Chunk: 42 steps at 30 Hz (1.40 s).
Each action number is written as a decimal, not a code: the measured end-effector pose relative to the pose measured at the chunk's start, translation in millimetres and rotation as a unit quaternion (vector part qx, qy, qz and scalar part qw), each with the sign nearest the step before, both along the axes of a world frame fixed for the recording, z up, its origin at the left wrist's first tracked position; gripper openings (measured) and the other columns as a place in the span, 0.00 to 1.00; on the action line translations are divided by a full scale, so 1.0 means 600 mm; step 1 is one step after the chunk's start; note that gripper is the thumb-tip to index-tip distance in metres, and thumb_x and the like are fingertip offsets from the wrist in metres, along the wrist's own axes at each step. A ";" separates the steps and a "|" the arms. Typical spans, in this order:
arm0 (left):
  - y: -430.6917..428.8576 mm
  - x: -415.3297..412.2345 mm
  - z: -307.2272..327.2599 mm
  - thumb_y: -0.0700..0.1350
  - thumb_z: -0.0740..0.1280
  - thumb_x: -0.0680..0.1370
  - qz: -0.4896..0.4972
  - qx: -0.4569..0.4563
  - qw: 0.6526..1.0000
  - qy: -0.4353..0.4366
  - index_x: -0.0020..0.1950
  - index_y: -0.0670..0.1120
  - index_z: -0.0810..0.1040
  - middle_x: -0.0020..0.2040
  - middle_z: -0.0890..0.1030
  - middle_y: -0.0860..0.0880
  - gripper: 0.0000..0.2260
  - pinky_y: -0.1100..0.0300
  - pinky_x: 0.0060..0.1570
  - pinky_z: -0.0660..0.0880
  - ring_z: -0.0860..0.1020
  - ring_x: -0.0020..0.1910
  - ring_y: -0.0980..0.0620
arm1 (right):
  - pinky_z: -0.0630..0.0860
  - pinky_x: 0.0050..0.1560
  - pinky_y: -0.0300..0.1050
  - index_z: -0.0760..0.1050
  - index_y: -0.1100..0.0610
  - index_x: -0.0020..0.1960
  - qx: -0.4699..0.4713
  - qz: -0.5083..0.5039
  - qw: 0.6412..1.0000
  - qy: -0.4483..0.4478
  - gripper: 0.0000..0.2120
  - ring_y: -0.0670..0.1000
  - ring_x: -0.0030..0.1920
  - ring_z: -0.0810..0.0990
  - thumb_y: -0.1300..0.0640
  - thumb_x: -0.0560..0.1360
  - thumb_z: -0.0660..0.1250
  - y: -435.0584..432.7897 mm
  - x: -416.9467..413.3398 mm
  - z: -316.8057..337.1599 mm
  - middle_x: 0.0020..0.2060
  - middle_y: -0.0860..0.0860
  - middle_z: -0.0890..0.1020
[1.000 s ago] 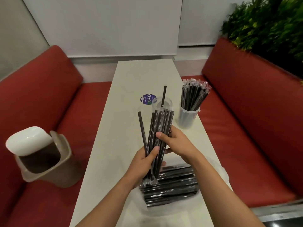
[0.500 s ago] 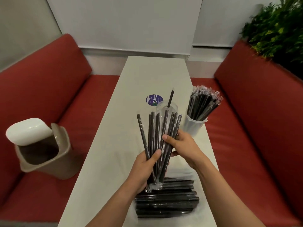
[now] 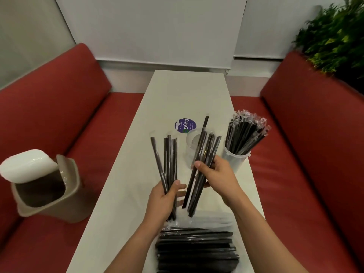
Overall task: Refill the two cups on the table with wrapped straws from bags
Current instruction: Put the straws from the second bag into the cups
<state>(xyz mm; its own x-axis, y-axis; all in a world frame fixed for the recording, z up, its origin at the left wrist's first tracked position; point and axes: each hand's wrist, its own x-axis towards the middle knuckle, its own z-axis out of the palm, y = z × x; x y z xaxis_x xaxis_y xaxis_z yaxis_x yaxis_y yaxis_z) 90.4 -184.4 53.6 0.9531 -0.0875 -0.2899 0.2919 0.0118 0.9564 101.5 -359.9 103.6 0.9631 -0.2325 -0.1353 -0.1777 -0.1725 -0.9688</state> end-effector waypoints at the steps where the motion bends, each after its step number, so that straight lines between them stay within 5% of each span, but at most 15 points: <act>1: 0.003 0.009 0.000 0.47 0.66 0.84 0.028 -0.006 1.000 0.000 0.58 0.42 0.80 0.48 0.88 0.45 0.09 0.49 0.48 0.85 0.87 0.46 0.48 | 0.85 0.38 0.50 0.80 0.52 0.51 -0.014 -0.030 0.999 -0.027 0.01 0.55 0.46 0.87 0.57 0.80 0.71 -0.006 0.011 0.009 0.42 0.50 0.88; 5: 0.026 0.035 0.010 0.50 0.66 0.84 0.054 0.038 0.997 -0.050 0.47 0.38 0.77 0.32 0.79 0.44 0.15 0.52 0.34 0.78 0.78 0.29 0.46 | 0.83 0.48 0.58 0.80 0.50 0.51 -0.061 -0.197 0.959 -0.195 0.08 0.49 0.44 0.85 0.46 0.78 0.73 -0.037 0.068 0.071 0.41 0.44 0.85; 9: 0.029 0.046 0.024 0.55 0.67 0.81 -0.013 0.014 0.998 -0.054 0.47 0.42 0.74 0.33 0.75 0.46 0.16 0.52 0.32 0.72 0.71 0.28 0.48 | 0.76 0.45 0.35 0.79 0.58 0.57 -0.081 -0.275 0.913 -0.292 0.12 0.36 0.42 0.81 0.49 0.82 0.70 -0.036 0.114 0.115 0.41 0.40 0.82; 12: 0.020 0.045 0.030 0.60 0.65 0.79 -0.038 -0.036 0.998 -0.040 0.54 0.46 0.72 0.38 0.76 0.48 0.17 0.56 0.28 0.69 0.70 0.27 0.51 | 0.71 0.42 0.27 0.79 0.58 0.60 -0.124 -0.246 0.930 -0.244 0.14 0.33 0.40 0.79 0.49 0.83 0.68 -0.029 0.152 0.081 0.41 0.39 0.80; 18: 0.016 0.045 0.033 0.53 0.62 0.84 -0.049 -0.033 0.998 -0.034 0.50 0.49 0.74 0.40 0.77 0.46 0.09 0.56 0.27 0.69 0.70 0.27 0.50 | 0.81 0.55 0.56 0.78 0.52 0.61 -0.204 -0.141 0.966 -0.066 0.12 0.54 0.53 0.83 0.46 0.82 0.67 -0.024 0.195 -0.008 0.51 0.48 0.85; 26: 0.020 0.040 0.028 0.53 0.61 0.85 -0.048 0.011 0.998 -0.041 0.52 0.44 0.72 0.40 0.79 0.48 0.12 0.53 0.29 0.73 0.74 0.28 0.47 | 0.78 0.50 0.52 0.80 0.55 0.56 -0.232 -0.100 0.967 0.000 0.14 0.57 0.51 0.81 0.45 0.80 0.70 -0.033 0.205 -0.005 0.44 0.49 0.83; 32: 0.018 0.028 0.035 0.52 0.61 0.85 -0.058 0.008 0.997 -0.048 0.53 0.44 0.72 0.41 0.79 0.47 0.11 0.54 0.29 0.74 0.74 0.28 0.47 | 0.77 0.64 0.55 0.64 0.59 0.80 -0.236 -0.108 0.966 0.008 0.38 0.52 0.58 0.82 0.50 0.77 0.76 -0.045 0.191 -0.006 0.70 0.54 0.73; 36: 0.022 0.021 0.033 0.52 0.61 0.85 -0.060 -0.008 0.996 -0.058 0.57 0.48 0.71 0.42 0.80 0.46 0.08 0.52 0.30 0.75 0.75 0.29 0.45 | 0.72 0.58 0.42 0.61 0.58 0.82 -0.195 -0.149 0.969 -0.030 0.35 0.46 0.51 0.80 0.54 0.80 0.72 -0.040 0.145 0.003 0.72 0.52 0.70; 39: 0.020 0.012 0.037 0.52 0.60 0.85 -0.067 -0.021 0.995 -0.066 0.58 0.48 0.70 0.44 0.81 0.44 0.08 0.52 0.30 0.75 0.76 0.30 0.45 | 0.81 0.55 0.49 0.71 0.53 0.76 -0.136 -0.159 0.975 -0.075 0.25 0.45 0.45 0.83 0.52 0.81 0.70 -0.021 0.094 0.012 0.63 0.47 0.78; 42: 0.014 0.003 0.045 0.53 0.59 0.85 -0.079 -0.032 0.993 -0.078 0.60 0.48 0.71 0.45 0.83 0.42 0.09 0.52 0.30 0.76 0.78 0.31 0.43 | 0.85 0.43 0.49 0.76 0.52 0.70 0.030 -0.039 0.998 -0.045 0.20 0.46 0.40 0.84 0.46 0.81 0.71 0.008 0.045 0.023 0.56 0.47 0.84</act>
